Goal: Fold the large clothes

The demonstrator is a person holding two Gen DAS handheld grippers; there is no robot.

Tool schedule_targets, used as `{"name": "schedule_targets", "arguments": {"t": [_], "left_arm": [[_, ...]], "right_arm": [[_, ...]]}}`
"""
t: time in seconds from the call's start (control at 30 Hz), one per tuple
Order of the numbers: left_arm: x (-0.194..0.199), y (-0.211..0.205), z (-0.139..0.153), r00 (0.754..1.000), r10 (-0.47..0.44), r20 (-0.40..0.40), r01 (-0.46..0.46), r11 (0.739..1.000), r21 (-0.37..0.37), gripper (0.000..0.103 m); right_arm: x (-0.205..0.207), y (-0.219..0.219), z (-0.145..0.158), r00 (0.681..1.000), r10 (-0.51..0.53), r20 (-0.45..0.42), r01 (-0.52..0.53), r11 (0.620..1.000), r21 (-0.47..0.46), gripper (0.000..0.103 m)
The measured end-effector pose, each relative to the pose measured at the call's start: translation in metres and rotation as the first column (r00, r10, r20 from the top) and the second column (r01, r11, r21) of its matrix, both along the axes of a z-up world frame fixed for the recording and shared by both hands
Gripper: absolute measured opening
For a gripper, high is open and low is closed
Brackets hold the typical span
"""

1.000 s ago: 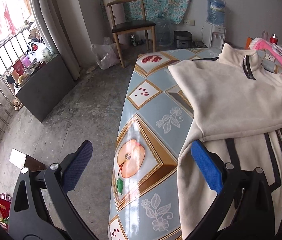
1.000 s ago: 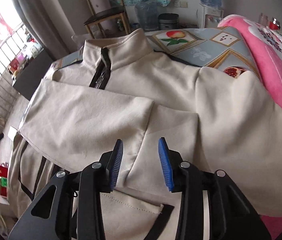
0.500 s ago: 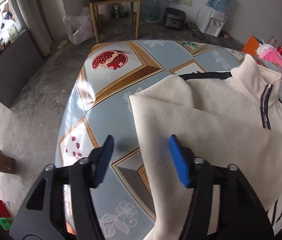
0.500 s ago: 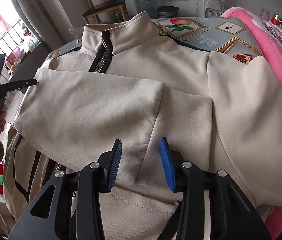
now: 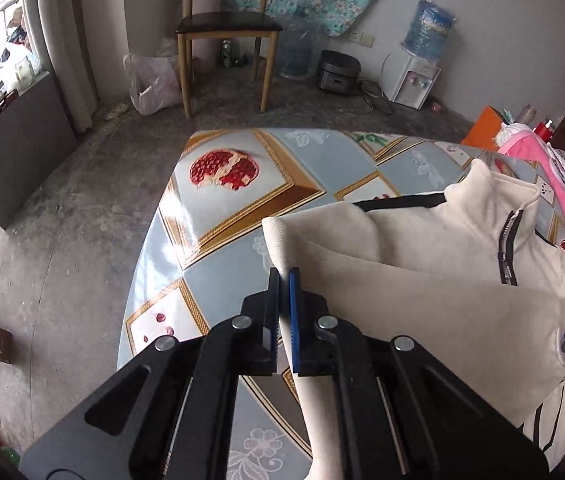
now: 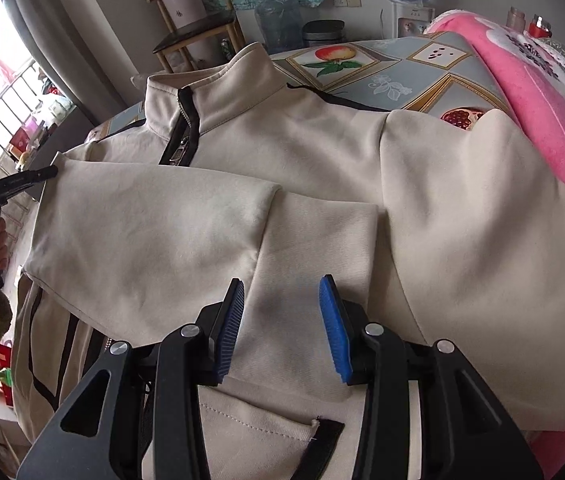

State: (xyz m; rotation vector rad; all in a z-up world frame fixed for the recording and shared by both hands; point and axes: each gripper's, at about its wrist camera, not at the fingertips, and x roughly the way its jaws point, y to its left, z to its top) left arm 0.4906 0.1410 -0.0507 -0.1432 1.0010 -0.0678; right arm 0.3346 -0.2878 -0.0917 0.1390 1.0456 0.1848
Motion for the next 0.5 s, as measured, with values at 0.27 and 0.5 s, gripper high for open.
{"name": "schedule_targets", "arguments": {"t": [0.27,0.5], "left_arm": [[-0.001,0.002,-0.011,0.998,0.050,-0.040,-0.048,0.997,0.060,0.016],[-0.049,-0.010,0.010,0.998,-0.060,-0.035,0.066,0.978,0.199,0.034]], "right_arm": [[0.009,0.012,0.014,0.998,0.042,0.039,-0.040,0.998,-0.038,0.039],[0.017,0.026,-0.004,0.998,0.057,0.006,-0.055,0.990,-0.133,0.039]]}}
